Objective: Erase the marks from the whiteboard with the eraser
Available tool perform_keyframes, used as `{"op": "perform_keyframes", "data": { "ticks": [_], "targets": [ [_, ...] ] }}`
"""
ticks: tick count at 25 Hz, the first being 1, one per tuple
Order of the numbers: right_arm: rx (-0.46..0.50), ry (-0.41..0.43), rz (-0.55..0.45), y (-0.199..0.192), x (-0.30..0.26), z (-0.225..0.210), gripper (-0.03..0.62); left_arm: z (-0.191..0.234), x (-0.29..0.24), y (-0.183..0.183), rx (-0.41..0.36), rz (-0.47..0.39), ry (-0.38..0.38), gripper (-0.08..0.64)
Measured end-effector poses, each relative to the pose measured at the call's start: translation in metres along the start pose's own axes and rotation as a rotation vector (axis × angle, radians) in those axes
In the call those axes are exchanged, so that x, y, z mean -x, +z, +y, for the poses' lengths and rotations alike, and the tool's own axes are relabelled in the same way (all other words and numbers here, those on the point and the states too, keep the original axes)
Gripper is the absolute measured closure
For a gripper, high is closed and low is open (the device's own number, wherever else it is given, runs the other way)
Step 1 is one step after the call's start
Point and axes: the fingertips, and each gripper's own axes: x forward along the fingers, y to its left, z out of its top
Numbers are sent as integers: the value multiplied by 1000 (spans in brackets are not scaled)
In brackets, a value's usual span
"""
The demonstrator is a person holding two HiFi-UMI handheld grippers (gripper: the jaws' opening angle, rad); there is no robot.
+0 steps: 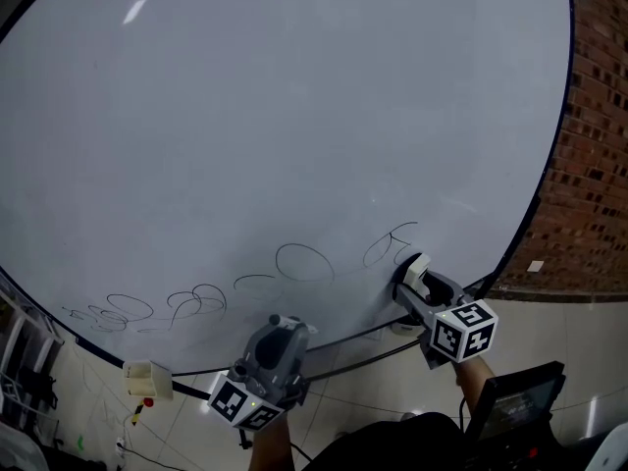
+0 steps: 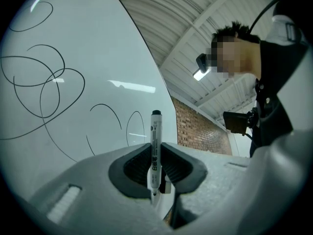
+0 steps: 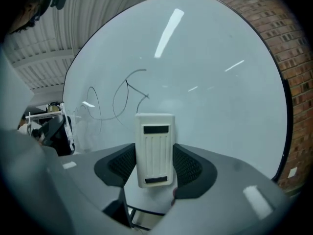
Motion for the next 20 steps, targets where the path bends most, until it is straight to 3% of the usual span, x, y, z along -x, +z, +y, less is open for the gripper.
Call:
{"op": "perform_keyframes", "data": {
  "ticks": [8, 12, 16, 20],
  "targets": [
    [65, -24, -227, 148, 32, 14, 353, 7, 11, 6, -15, -26, 6, 502],
    [156, -17, -315, 204, 44, 40, 353, 8, 13, 10, 1, -44, 9, 502],
    [246, -35, -290, 182, 33, 53, 353, 12, 16, 6, 0, -34, 9, 502],
    [188, -21, -198, 112, 16, 41, 353, 12, 15, 3, 4, -20, 3, 502]
  ]
}}
